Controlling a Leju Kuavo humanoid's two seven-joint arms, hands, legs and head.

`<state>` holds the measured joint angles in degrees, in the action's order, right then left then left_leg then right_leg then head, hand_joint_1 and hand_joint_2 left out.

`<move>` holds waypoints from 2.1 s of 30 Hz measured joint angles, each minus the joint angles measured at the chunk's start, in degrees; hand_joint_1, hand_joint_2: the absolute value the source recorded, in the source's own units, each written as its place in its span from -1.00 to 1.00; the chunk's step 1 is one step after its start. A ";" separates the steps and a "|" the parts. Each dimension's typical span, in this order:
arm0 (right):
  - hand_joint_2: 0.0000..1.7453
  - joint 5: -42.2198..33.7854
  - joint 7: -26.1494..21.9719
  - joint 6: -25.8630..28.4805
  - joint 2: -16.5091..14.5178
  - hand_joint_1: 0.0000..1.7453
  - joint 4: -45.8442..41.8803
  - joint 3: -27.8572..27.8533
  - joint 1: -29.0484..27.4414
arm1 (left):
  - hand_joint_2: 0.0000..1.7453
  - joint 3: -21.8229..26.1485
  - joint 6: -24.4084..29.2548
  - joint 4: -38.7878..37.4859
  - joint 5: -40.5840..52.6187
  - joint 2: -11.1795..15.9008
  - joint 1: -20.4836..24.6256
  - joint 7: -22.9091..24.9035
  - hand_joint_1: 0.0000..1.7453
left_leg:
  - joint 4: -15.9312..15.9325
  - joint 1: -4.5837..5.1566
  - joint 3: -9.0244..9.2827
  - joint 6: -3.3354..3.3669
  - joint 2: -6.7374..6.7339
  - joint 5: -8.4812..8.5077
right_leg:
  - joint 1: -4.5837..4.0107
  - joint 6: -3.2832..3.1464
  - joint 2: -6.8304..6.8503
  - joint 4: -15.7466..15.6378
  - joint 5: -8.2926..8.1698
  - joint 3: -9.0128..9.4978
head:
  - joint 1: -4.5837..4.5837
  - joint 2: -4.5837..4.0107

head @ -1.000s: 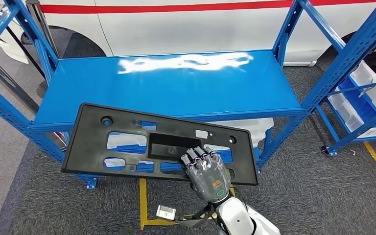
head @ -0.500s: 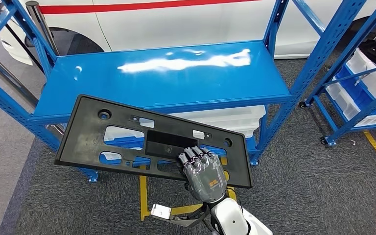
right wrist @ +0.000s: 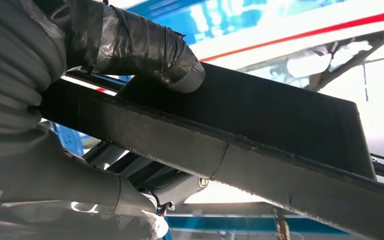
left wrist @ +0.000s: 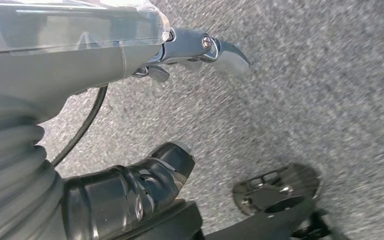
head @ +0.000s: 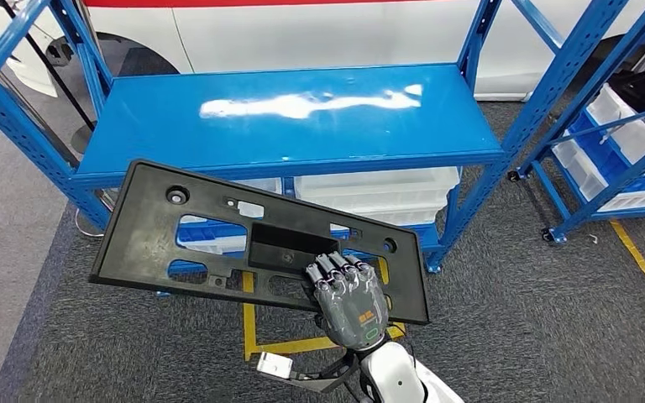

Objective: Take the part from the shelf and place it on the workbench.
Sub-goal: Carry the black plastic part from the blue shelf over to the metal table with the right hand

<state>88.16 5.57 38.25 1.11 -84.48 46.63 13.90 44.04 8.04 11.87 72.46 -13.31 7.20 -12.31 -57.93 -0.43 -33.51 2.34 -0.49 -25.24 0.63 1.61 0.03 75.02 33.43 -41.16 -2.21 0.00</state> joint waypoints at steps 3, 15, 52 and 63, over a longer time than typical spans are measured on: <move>1.00 -0.03 -0.01 -0.01 0.00 1.00 -0.06 -0.33 -0.06 | 1.00 0.00 0.00 0.00 0.00 0.00 0.00 0.00 -1.00 | -0.66 0.03 -1.73 -0.45 0.02 0.89 | 0.05 -0.45 -0.01 -9.12 -3.06 7.37 | -0.01 0.00; 1.00 0.34 -0.54 -0.09 0.36 1.00 -0.77 -1.52 -0.35 | 1.00 0.00 -0.01 0.00 -0.03 -0.03 0.00 -0.02 -1.00 | -16.81 -0.28 -6.92 -3.51 0.27 -8.56 | -0.16 -3.70 0.38 -16.90 -8.26 6.86 | 0.14 0.00; 1.00 -0.31 0.62 1.03 1.32 1.00 -5.84 -7.35 -8.46 | 1.00 0.10 0.38 0.00 -1.24 0.00 -0.85 -1.28 -1.00 | -1.32 -0.87 1.93 -3.11 3.21 -2.54 | -0.09 -2.47 -3.09 -15.54 -7.11 6.83 | 0.05 0.00; 1.00 0.88 -2.28 1.11 1.29 1.00 -18.15 -16.23 -18.77 | 1.00 0.61 1.34 0.00 -2.59 0.07 -1.88 -2.32 -1.00 | -0.41 -0.87 1.45 -1.04 -1.51 -1.89 | 0.31 -0.37 -0.06 -4.16 -2.38 2.54 | -0.10 0.00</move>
<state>89.04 3.29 39.36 2.40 -102.62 30.40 -4.87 44.65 9.39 11.87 69.87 -13.25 5.31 -14.63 -58.34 -1.31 -32.06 1.30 -2.00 -27.13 0.95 1.25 -0.03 70.86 31.06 -38.63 -2.31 0.00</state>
